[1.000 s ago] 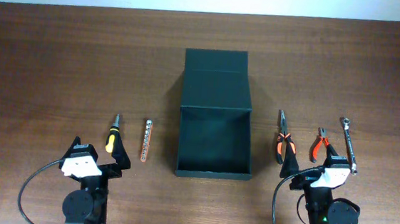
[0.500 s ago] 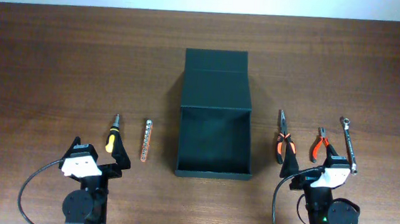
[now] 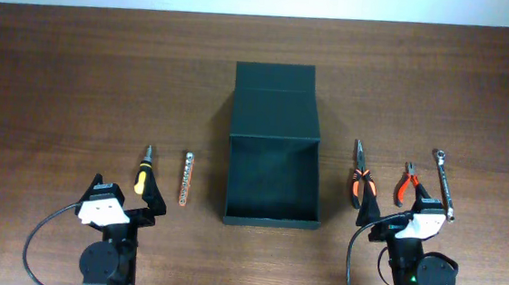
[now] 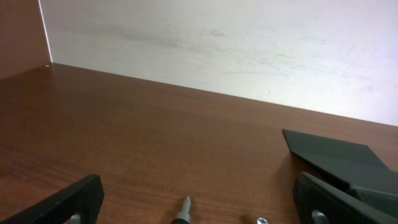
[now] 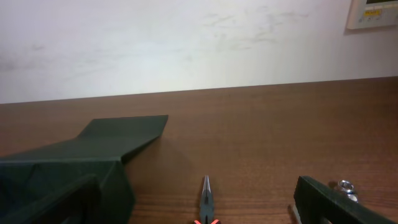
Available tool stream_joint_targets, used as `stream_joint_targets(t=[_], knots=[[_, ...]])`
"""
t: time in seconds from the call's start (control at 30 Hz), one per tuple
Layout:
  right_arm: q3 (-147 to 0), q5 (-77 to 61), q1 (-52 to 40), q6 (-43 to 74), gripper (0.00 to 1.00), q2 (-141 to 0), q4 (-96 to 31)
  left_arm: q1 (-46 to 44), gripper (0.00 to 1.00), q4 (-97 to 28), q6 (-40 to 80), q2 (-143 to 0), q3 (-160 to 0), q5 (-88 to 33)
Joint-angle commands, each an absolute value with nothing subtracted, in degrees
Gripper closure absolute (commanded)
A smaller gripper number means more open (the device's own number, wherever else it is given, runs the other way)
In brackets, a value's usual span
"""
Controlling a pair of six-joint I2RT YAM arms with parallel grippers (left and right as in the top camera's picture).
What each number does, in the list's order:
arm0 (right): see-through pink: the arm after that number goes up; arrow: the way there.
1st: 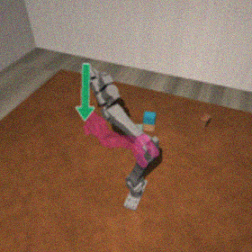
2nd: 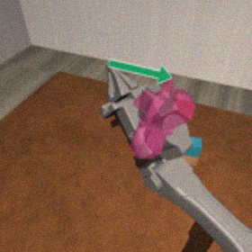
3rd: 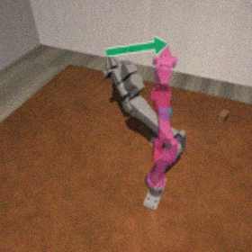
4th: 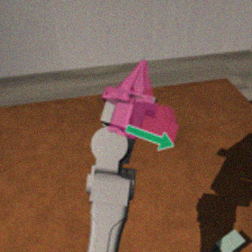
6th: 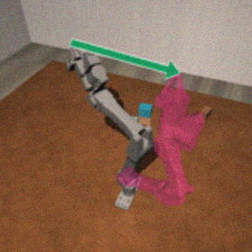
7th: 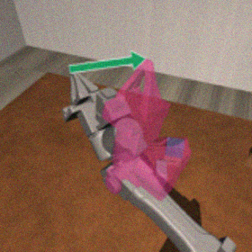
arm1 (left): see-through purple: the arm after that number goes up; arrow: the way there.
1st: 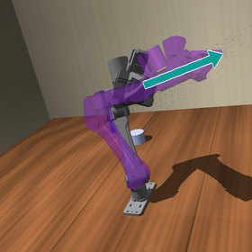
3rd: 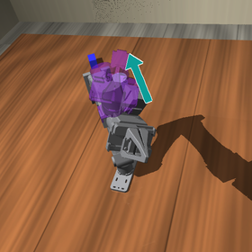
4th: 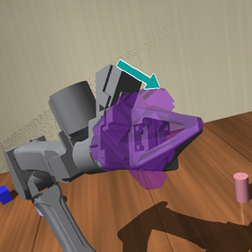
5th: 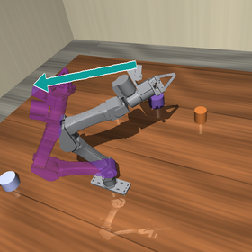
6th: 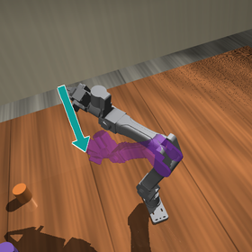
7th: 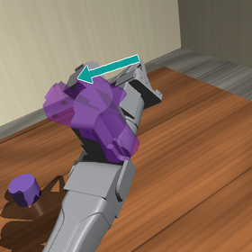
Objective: Pack container
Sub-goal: 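Raise the right gripper from rest toward the tools on the right, then move the right gripper over the chrome wrench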
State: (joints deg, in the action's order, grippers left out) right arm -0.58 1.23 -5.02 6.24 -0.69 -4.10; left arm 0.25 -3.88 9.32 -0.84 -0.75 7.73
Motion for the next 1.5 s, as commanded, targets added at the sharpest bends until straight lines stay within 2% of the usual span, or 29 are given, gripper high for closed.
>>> stream_joint_targets(t=[0.0, 0.53, 0.67, 0.87, 1.1, 1.47], knots=[[-0.3, 1.3, -4.8, 6.7, 0.01, -0.2, -4.6, 0.6, 0.01, -3.9, 9.6, -0.3, -0.5, 7.3], [-0.3, -0.6, -4.8, 6.7, 0.01, -0.3, -4.3, 0.5, 0.01, -4.0, 9.6, -0.3, -0.5, 7.3], [-1.4, -1.8, -4.8, 10.2, 0.01, -0.3, -4.3, 0.5, 0.01, -3.9, 9.6, -0.3, -0.5, 7.3], [-11.6, 5.2, -4.8, 9.5, 0.01, -3.3, -13.6, 0.5, 0.01, -3.9, 9.6, -0.3, -0.5, 7.3], [-34.9, 10.0, -4.8, 9.5, 0.01, -21.9, -35.3, 0.5, 0.01, -3.9, 9.6, -0.3, -0.5, 7.3], [-77.4, 8.2, -4.8, 1.3, 0.01, -67.9, -68.3, 0.5, 0.01, -3.9, 9.6, -0.3, -0.5, 7.3]])
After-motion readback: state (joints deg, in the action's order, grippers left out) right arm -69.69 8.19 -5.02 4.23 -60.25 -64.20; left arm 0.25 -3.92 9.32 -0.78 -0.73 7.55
